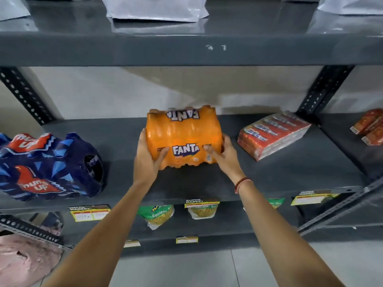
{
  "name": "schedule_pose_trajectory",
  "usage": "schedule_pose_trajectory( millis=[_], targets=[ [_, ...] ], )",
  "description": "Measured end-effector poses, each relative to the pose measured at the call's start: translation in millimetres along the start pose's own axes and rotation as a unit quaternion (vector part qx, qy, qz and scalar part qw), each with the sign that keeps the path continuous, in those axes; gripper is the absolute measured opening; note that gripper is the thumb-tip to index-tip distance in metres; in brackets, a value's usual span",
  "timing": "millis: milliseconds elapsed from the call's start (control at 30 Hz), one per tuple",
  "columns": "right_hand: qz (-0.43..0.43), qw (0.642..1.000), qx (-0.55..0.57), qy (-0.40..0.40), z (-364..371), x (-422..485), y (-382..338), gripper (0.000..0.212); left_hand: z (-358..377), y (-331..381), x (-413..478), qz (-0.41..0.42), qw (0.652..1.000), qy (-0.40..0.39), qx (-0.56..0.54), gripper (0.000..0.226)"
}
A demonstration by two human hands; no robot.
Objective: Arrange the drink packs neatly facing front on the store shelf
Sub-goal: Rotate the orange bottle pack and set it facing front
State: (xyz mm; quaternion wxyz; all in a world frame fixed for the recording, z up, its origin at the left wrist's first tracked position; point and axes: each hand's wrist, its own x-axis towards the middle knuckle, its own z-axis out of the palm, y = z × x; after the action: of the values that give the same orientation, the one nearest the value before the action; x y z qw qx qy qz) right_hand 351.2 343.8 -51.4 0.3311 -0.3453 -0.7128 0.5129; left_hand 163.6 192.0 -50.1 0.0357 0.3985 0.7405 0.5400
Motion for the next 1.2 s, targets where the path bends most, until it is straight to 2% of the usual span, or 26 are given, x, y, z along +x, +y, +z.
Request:
schedule_pose_trajectory(
  millis=[67, 167, 267, 333, 367, 433, 567, 733, 867, 967, 1067, 1133, 1200],
  targets=[
    [-0.006, 0.999, -0.041, -0.011, 0.6, -4.8, 4.6, 0.072, -3.5, -7.2, -4.6, -0.011, 0.999, -0.019, 0.024, 0.088],
    [-0.022, 0.997, -0.067, 0.015, 1.6, -12.2, 6.3, 0.068, -5.4, -14.5, -7.5, -0.031, 0.996, -0.049, 0.073, 0.084],
    [-0.029, 0.999, -0.002, 0.045, -2.0, -13.4, -2.3, 0.067, -3.8, -2.1, -19.3, -0.053, 0.997, 0.013, 0.046, 0.075],
    [-0.016, 0.995, 0.066, 0.079, -5.7, -7.9, -12.9, 0.069, 5.4, 14.2, -38.9, -0.015, 0.998, 0.053, 0.038, 0.066],
    [-0.002, 0.992, 0.085, 0.09, -8.0, -2.9, -19.5, 0.071, 13.9, 23.1, -49.7, 0.001, 0.998, 0.046, 0.041, 0.066],
    [0.027, 0.994, 0.087, 0.065, -10.6, 9.6, -33.4, 0.071, 34.8, 40.0, -65.1, 0.001, 1.0, -0.006, 0.031, 0.077],
    [0.041, 0.993, 0.093, -0.055, -10.1, 23.1, -47.3, 0.066, 69.0, 57.3, -64.4, -0.012, 0.995, -0.101, 0.014, 0.117],
    [0.053, 0.994, -0.05, -0.077, -23.0, 23.3, -53.1, 0.075, 64.6, 42.5, -42.7, -0.013, 0.985, -0.161, 0.059, 0.144],
    [0.037, 0.992, -0.08, -0.087, -23.1, 2.9, -54.4, 0.066, 55.4, 39.3, -30.0, -0.068, 0.973, -0.213, -0.058, 0.152],
    [0.012, 0.999, 0.007, -0.038, -3.9, -30.4, -53.2, 0.066, 49.1, 31.7, -20.9, -0.07, 0.972, -0.219, -0.041, 0.143],
    [-0.012, 0.997, 0.061, 0.041, 19.0, -54.2, -46.5, 0.068, 24.2, 11.9, -7.6, -0.02, 0.967, -0.254, -0.015, 0.12],
    [-0.019, 0.996, 0.058, 0.072, 38.8, -66.9, -42.9, 0.06, 5.2, -2.7, -3.3, -0.003, 0.956, -0.293, -0.015, 0.088],
    [-0.032, 0.995, 0.028, 0.092, 61.9, -81.0, -44.3, 0.057, -11.9, -15.9, 1.7, 0.001, 0.956, -0.294, -0.017, 0.052]
  ],
)
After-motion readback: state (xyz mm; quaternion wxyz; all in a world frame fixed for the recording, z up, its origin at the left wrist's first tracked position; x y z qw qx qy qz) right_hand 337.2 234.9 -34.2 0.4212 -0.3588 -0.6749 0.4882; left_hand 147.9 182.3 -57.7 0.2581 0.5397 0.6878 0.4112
